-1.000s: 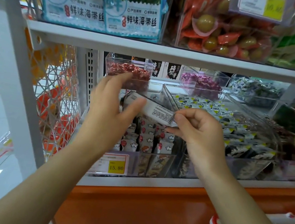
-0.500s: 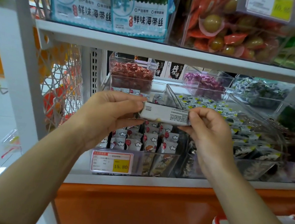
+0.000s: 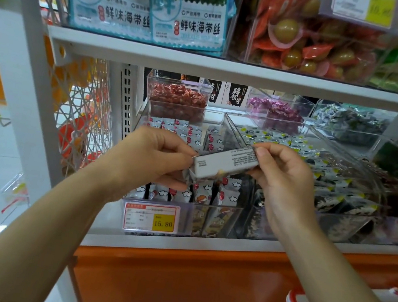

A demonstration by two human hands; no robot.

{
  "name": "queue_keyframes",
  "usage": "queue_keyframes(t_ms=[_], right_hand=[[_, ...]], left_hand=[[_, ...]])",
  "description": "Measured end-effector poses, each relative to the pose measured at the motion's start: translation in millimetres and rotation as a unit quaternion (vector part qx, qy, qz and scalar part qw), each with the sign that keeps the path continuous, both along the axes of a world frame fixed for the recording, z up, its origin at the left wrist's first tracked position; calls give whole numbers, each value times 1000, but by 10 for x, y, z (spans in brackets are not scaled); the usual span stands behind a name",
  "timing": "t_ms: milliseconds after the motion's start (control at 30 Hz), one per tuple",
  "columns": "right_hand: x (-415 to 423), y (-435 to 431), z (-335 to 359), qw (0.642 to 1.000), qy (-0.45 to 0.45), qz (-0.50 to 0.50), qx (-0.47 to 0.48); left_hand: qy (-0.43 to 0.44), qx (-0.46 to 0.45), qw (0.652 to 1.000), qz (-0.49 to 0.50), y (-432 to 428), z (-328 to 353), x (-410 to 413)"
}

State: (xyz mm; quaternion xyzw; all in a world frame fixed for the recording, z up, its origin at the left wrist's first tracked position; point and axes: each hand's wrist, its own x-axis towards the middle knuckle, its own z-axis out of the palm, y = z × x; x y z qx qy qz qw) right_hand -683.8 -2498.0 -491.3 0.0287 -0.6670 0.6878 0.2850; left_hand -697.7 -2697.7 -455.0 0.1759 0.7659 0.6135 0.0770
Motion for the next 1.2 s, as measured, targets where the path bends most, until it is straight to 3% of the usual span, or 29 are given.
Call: queue_keyframes(t_ms=[200, 433, 700, 867, 1033, 1200], right_hand=[[11, 27, 25, 992, -15, 52, -116], [-7, 33, 45, 966, -42, 122, -223], [-3, 59, 22, 945, -62, 164, -278], [-2, 70, 4, 962, -57, 154, -220], [18, 49, -24, 996, -48, 74, 7], [30, 17, -9, 990, -20, 132, 44]], left_hand=[[89, -72, 992, -46, -29, 1, 17], [167, -32, 985, 6, 64, -51, 16], [152, 4, 988, -17, 40, -55, 4], [133, 12, 991, -6, 29, -46, 19], [39, 36, 998, -23, 13, -67, 4], [87, 4, 996, 21, 9, -71, -13]])
